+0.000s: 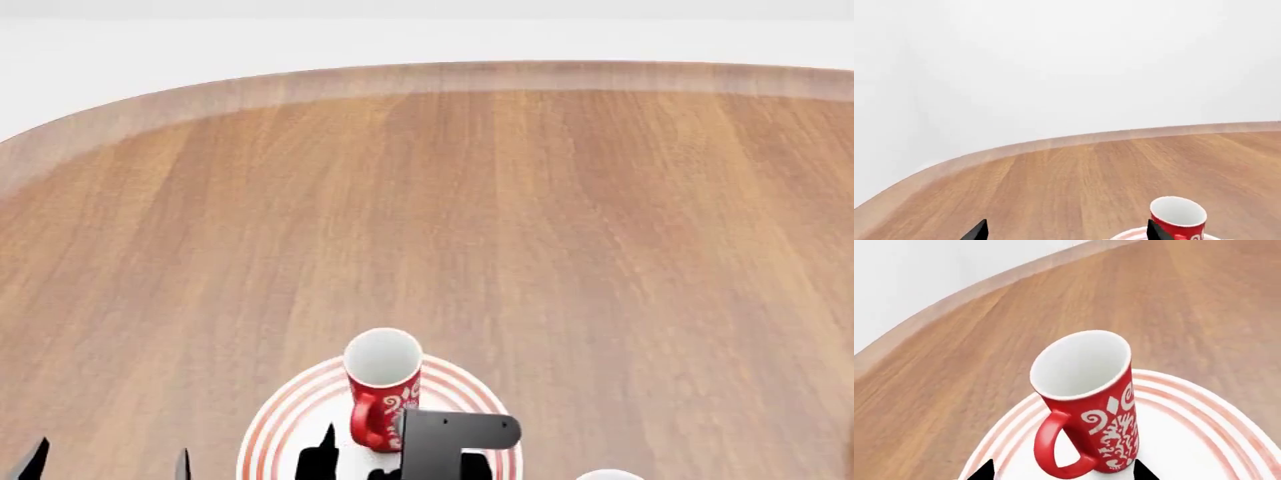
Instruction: Put the red mug on the left plate.
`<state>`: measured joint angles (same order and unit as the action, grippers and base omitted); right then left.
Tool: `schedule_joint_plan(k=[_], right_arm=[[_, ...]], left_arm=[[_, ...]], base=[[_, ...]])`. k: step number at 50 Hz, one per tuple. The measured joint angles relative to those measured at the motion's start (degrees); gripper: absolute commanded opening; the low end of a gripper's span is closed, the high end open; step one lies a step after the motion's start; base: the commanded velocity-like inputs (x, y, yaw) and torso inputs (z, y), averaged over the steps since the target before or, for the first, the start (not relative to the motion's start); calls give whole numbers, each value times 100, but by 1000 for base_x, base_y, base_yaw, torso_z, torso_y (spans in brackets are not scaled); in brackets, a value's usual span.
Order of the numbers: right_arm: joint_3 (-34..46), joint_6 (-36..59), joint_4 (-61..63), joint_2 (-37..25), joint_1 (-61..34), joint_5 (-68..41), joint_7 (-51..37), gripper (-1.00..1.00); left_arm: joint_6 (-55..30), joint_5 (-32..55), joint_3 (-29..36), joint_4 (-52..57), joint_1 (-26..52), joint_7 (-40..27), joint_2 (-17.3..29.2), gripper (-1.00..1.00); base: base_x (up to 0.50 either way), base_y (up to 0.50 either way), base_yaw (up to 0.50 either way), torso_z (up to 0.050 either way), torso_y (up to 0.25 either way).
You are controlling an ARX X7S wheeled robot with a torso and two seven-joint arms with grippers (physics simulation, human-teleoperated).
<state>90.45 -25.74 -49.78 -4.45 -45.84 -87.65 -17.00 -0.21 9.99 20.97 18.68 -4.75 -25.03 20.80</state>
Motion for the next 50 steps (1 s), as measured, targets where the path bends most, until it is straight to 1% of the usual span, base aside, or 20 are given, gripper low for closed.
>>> schedule_joint_plan(k=[11, 25, 38, 50], right_arm=[[162, -547, 1337, -660, 90, 566, -731, 100], [374, -1147, 2917, -1453, 206, 1504, -1560, 100], [466, -1501, 3954, -1997, 274, 2368, -2210, 100], [473, -1547, 4818, -2407, 226, 3203, -2914, 100]], left_arm=[[-176, -162, 24, 721, -223, -158, 152, 100], [-308, -329, 61, 1184, -350, -280, 254, 100], [-416, -469, 103, 1471, -419, -365, 316, 100], [-536, -609, 122, 1806, -525, -458, 391, 100]], base=[[0, 0, 0, 0, 0], [0, 0, 0, 0, 0], [0, 0, 0, 0, 0], [0, 0, 0, 0, 0]])
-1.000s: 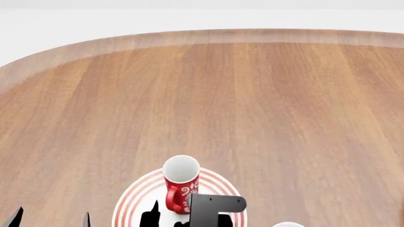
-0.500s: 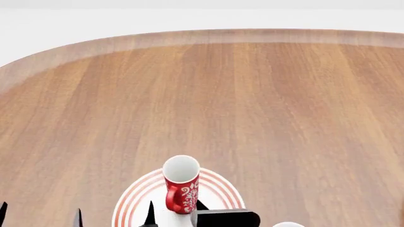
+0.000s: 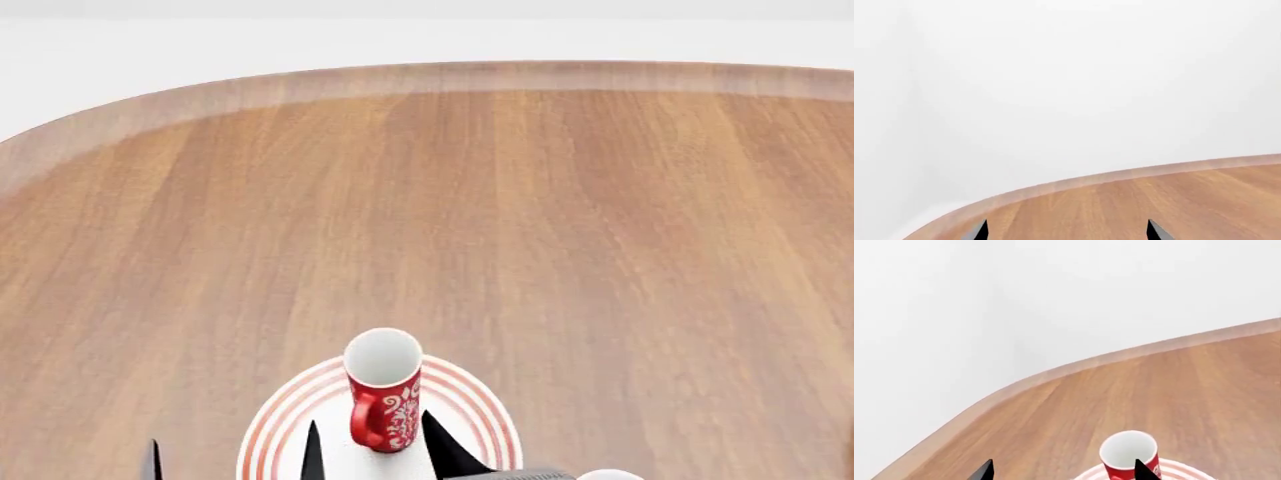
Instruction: Put the red mug on the left plate.
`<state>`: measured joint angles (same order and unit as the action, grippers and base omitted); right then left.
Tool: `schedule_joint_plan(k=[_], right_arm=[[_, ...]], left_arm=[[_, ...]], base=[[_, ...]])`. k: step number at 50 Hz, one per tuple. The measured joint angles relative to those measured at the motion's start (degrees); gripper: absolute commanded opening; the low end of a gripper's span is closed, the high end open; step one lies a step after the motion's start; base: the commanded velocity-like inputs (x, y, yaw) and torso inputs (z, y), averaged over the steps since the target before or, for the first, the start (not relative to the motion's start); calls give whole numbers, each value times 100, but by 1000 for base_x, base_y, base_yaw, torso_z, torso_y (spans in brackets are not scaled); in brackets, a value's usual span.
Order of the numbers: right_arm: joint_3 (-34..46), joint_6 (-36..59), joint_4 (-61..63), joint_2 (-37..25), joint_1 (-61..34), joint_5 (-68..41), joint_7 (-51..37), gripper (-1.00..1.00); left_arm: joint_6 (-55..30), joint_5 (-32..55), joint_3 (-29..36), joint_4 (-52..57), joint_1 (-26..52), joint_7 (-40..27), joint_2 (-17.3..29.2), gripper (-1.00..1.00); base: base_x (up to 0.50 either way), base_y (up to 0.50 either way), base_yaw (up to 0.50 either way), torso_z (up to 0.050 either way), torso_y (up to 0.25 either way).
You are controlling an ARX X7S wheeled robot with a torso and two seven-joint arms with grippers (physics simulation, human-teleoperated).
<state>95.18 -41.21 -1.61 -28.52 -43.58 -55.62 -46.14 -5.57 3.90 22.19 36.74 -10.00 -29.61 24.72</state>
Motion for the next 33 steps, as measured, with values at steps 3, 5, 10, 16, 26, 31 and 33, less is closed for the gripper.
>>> schedule_joint_plan(k=[3, 5, 10, 16, 26, 31, 33], right_arm=[[-7, 11, 205, -92, -13, 212, -172, 100], [-14, 19, 327, -147, -19, 342, -276, 100], [-35, 37, 588, -266, -27, 624, -494, 100], [-72, 57, 887, -409, -18, 963, -741, 100], [-142, 124, 1271, -595, 24, 1448, -1099, 100], [-170, 160, 1443, -677, 71, 1689, -1261, 100], [-176, 179, 1509, -706, 91, 1780, -1317, 100]], left_arm=[[-27, -31, 4, 80, -24, -20, 18, 100], [-46, -51, 5, 131, -37, -33, 29, 100], [-91, -97, 13, 238, -61, -61, 49, 100], [-130, -154, 30, 357, -94, -92, 73, 100], [-189, -241, 64, 544, -144, -127, 111, 100], [-193, -284, 79, 626, -185, -146, 136, 100], [-188, -279, 67, 635, -190, -154, 144, 100]], base=[[0, 0, 0, 0, 0], [0, 0, 0, 0, 0], [0, 0, 0, 0, 0], [0, 0, 0, 0, 0], [0, 0, 0, 0, 0], [0, 0, 0, 0, 0], [0, 0, 0, 0, 0]])
